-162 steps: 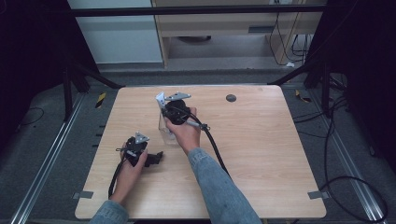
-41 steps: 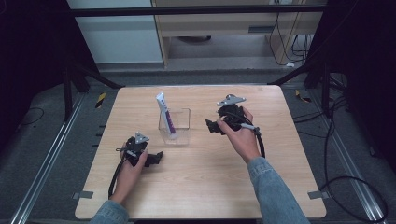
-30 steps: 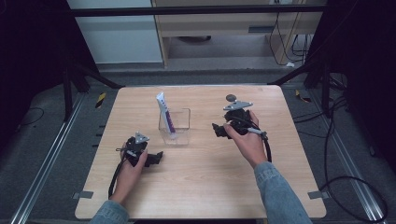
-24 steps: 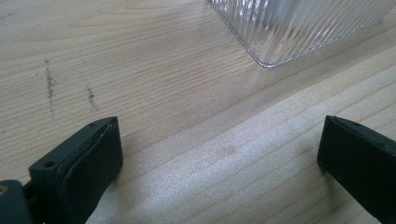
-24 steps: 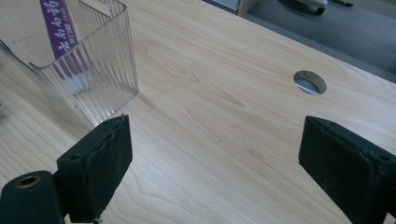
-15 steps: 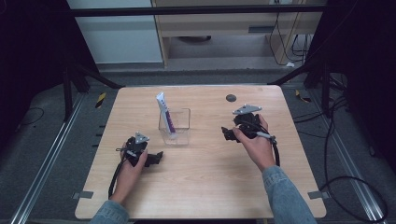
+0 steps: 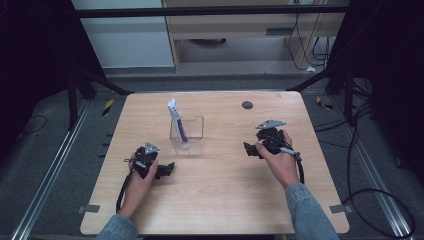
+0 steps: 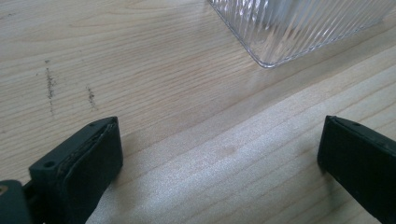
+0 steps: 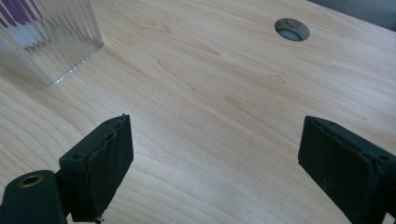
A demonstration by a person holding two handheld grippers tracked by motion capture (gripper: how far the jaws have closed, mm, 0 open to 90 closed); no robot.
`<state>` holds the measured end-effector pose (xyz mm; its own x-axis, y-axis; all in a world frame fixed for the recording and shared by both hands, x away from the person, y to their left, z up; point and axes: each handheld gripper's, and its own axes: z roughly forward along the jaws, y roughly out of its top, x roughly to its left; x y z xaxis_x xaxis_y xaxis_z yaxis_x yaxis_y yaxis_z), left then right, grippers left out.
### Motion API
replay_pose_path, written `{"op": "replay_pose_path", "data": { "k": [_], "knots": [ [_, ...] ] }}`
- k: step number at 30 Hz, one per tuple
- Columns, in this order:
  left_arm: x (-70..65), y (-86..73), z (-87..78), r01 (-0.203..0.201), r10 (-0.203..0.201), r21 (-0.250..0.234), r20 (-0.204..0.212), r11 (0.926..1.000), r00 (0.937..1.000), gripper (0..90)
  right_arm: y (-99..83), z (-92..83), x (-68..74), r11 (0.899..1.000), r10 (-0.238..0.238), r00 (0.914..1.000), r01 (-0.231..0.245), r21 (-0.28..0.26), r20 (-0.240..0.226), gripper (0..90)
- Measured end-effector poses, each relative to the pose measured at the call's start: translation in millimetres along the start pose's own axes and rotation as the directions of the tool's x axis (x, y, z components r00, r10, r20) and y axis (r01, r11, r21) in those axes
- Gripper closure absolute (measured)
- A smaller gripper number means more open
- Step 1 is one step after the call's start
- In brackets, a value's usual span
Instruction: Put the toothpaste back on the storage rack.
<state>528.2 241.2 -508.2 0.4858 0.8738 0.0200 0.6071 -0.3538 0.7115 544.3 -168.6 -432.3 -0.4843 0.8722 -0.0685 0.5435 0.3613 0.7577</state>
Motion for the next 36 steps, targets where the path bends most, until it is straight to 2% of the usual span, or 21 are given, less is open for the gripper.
{"op": "replay_pose_path", "data": {
  "k": [20,31,36],
  "knots": [
    [0.0,0.0,0.0,0.000,0.000,0.000,0.000,1.0000,1.0000,0.0,-37.5,11.8,-9.5,0.998,0.049,0.9988,-0.049,0.049,0.001,10.8],
    [-0.1,0.0,0.0,0.001,-0.001,-0.001,0.000,1.0000,1.0000,0.0,-55.6,16.2,-17.2,0.995,0.076,0.9969,-0.077,0.061,0.021,10.5],
    [-0.1,0.0,0.0,0.000,0.000,0.000,-0.001,1.0000,1.0000,0.0,-62.8,18.2,-24.3,0.993,0.106,0.9933,-0.109,0.054,0.046,10.3]
  ]
}}
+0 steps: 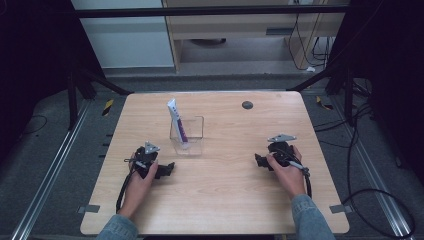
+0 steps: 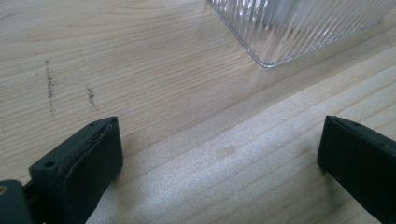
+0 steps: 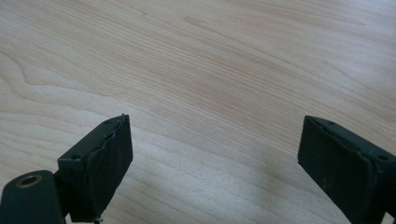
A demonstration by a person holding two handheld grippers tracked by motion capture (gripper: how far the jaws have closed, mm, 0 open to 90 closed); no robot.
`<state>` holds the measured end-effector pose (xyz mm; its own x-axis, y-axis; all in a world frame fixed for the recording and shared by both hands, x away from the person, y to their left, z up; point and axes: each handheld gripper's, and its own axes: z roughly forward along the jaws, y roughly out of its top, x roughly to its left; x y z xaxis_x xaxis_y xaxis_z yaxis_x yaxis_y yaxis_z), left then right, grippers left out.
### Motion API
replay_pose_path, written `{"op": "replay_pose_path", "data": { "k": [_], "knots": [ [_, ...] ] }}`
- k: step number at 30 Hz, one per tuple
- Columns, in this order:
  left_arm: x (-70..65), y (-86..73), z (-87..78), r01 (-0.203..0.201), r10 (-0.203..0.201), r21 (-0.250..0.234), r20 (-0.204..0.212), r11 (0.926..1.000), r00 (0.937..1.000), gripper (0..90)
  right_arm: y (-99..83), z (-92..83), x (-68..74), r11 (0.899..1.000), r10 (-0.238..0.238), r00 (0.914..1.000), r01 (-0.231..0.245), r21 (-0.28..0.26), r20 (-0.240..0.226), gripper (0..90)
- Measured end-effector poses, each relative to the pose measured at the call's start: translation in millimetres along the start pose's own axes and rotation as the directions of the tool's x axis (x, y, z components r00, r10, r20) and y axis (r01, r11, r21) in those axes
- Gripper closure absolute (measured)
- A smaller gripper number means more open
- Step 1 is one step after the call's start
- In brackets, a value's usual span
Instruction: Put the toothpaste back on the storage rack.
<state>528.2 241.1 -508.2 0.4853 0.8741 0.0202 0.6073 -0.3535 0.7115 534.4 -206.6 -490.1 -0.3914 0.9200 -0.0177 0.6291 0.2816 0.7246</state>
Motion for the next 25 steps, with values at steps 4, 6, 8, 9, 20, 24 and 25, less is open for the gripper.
{"op": "replay_pose_path", "data": {
  "k": [4,6,8,9,20,24,25],
  "knots": [
    [0.0,0.0,0.0,0.000,0.000,0.000,0.000,1.0000,1.0000,0.0,-6.3,3.2,-7.3,0.999,0.035,0.9991,-0.035,-0.006,0.022,10.3],
    [0.0,0.0,0.0,0.000,0.000,0.000,0.000,1.0000,1.0000,0.0,-8.8,5.0,-10.1,0.999,0.045,0.9985,-0.044,-0.009,0.030,10.3],
    [0.0,0.0,0.0,0.000,0.000,0.000,0.000,1.0000,1.0000,0.0,-9.6,6.3,-11.3,0.999,0.049,0.9979,-0.049,-0.002,0.042,10.2],
    [0.0,0.0,0.0,0.000,0.000,0.000,0.000,1.0000,1.0000,0.0,-10.4,8.4,-13.3,0.998,0.065,0.9967,-0.065,-0.004,0.049,10.1],
    [-0.1,-0.1,0.0,0.000,0.000,0.000,0.000,1.0000,1.0000,0.0,-12.2,18.0,-13.8,0.996,0.084,0.9941,-0.083,-0.018,0.068,5.5],
    [-0.1,-0.1,0.0,0.000,0.000,-0.001,0.000,1.0000,1.0000,0.0,-11.7,19.3,-13.0,0.994,0.112,0.9894,-0.113,-0.001,0.092,0.3],
    [0.0,-0.1,0.0,-0.001,0.001,0.000,0.000,1.0000,1.0000,0.0,-11.7,19.4,-12.8,0.991,0.132,0.9848,-0.133,-0.003,0.112,0.2]
  ]
}}
